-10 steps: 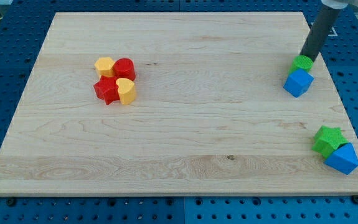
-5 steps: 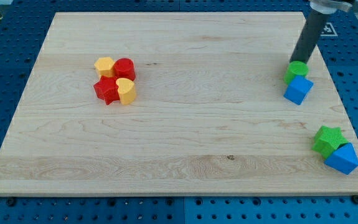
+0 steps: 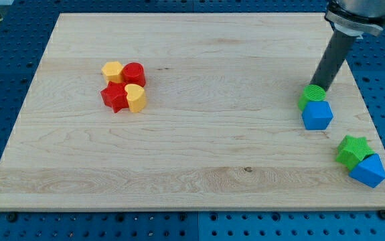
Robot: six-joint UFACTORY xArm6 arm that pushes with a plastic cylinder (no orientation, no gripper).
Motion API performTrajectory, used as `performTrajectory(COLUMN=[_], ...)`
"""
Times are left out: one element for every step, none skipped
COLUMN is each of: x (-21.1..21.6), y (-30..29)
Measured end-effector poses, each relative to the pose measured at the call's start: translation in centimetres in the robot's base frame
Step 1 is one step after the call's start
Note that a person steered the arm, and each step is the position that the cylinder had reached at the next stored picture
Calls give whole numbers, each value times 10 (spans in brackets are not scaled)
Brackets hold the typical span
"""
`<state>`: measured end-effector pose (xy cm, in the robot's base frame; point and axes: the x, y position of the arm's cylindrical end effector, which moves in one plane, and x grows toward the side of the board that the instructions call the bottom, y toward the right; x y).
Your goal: Move green circle and blue cube closer to green star
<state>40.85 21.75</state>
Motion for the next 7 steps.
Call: performTrajectory(x=[0,13,32,47,57,54,33], y=[-7,-7,-7,-7,-7,-8,-31])
